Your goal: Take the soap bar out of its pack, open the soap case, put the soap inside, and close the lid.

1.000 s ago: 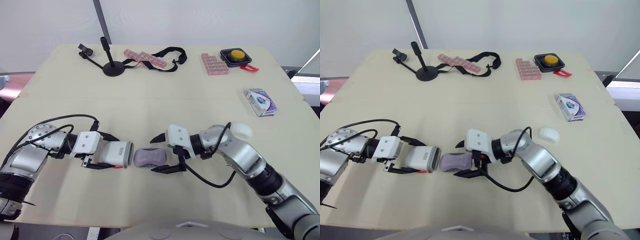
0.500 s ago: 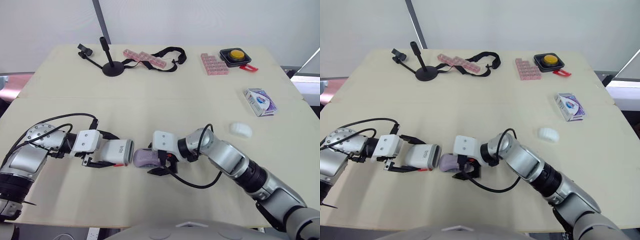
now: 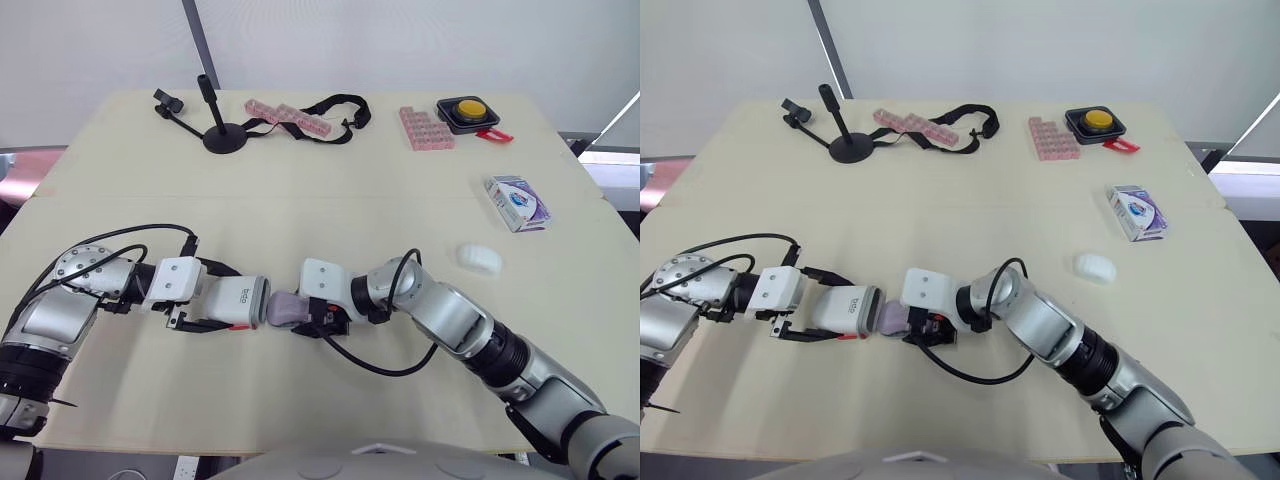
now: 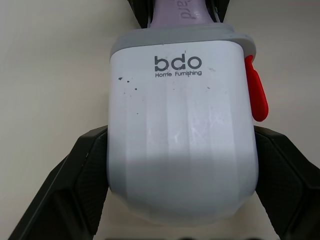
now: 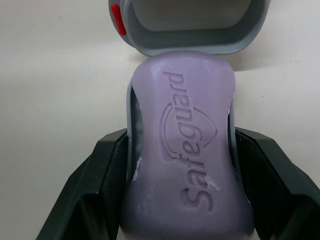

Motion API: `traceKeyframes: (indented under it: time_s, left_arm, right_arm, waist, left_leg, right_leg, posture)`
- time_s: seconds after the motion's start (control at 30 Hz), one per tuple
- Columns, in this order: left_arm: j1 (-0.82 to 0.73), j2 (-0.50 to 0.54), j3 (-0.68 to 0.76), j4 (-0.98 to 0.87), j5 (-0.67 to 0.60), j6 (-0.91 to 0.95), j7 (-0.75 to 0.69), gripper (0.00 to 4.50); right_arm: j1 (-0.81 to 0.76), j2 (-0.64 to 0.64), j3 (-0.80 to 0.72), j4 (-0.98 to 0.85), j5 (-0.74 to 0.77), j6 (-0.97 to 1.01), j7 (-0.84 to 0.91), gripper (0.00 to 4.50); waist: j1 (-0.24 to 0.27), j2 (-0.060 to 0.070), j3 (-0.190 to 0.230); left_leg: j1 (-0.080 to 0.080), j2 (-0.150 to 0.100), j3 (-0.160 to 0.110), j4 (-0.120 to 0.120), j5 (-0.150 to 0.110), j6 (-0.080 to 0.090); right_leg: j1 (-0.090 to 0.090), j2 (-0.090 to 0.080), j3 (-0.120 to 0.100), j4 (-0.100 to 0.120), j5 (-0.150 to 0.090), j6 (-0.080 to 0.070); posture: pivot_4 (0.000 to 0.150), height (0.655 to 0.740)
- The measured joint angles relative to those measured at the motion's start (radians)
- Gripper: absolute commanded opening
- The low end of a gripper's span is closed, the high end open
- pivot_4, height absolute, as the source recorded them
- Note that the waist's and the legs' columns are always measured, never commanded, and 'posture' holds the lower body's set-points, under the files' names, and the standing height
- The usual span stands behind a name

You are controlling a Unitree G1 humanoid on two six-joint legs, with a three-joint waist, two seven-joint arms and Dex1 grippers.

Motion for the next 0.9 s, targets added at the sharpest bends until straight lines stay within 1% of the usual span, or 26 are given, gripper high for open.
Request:
traceKeyframes:
  time_s: [0.1, 0.23, 0.33, 0.47, 0.67, 0.8, 0.9]
  left_arm:
    - [-0.009, -0.01, -0.001, 0.009, 0.004, 0.0, 0.0, 3.47]
    - [-0.038, -0.044, -0.007, 0.027, 0.007, 0.006, 0.005, 3.47]
    - [-0.079, -0.086, -0.034, 0.029, 0.025, 0.031, 0.011, 3.47]
    - [-0.115, -0.137, -0.063, 0.029, 0.028, 0.056, 0.028, 3.47]
    - [-0.146, -0.198, -0.097, 0.03, 0.05, 0.085, 0.058, 3.47]
    - [-0.177, -0.25, -0.133, 0.038, 0.074, 0.088, 0.072, 3.47]
    - [-0.197, -0.268, -0.15, 0.054, 0.088, 0.086, 0.074, 3.47]
  right_arm:
    - [0.015, -0.016, -0.022, 0.0, 0.009, -0.017, 0.004, 2.59]
    - [0.053, -0.173, -0.138, -0.009, 0.043, -0.082, 0.068, 2.59]
    - [0.077, -0.269, -0.193, -0.01, 0.065, -0.12, 0.126, 2.59]
    - [0.086, -0.339, -0.223, -0.01, 0.076, -0.146, 0.18, 2.59]
    - [0.082, -0.352, -0.251, -0.014, 0.084, -0.149, 0.215, 2.59]
    - [0.046, -0.352, -0.257, -0.033, 0.1, -0.126, 0.231, 2.59]
    - [0.03, -0.354, -0.261, -0.041, 0.104, -0.11, 0.235, 2.59]
  waist:
    - [0.006, 0.0, 0.0]
    - [0.027, 0.0, 0.0]
    - [0.036, 0.0, 0.0]
    - [0.034, 0.0, 0.0]
    - [0.037, 0.0, 0.0]
    - [0.041, 0.0, 0.0]
    - [0.043, 0.0, 0.0]
  left_leg:
    - [0.0, 0.0, 0.0, 0.0, 0.0, 0.0]
    - [-0.001, -0.001, 0.0, 0.001, 0.0, 0.001]
    - [-0.002, 0.0, 0.0, 0.001, 0.0, 0.001]
    - [-0.002, 0.0, 0.0, 0.001, 0.0, 0.0]
    - [-0.003, 0.001, 0.0, 0.001, 0.0, 0.001]
    - [-0.003, 0.001, 0.0, 0.001, 0.0, 0.001]
    - [-0.003, 0.001, 0.0, 0.001, 0.0, 0.001]
  right_leg:
    - [0.0, 0.0, 0.0, 0.0, 0.0, 0.0]
    - [0.0, -0.002, 0.001, -0.001, 0.0, 0.0]
    - [0.0, 0.0, 0.002, -0.001, 0.0, 0.0]
    - [-0.001, 0.001, 0.004, -0.001, 0.0, 0.0]
    - [-0.001, 0.001, 0.004, -0.001, 0.0, 0.0]
    - [-0.001, 0.002, 0.004, -0.001, 0.0, 0.0]
    - [-0.001, 0.002, 0.004, -0.001, 0.0, 0.0]
  posture:
    - [0.15, 0.7143]
    - [0.15, 0.7143]
    - [0.15, 0.7143]
    - [0.15, 0.7143]
    - [0.15, 0.7143]
    - [0.15, 0.7143]
    - [0.15, 0.7143]
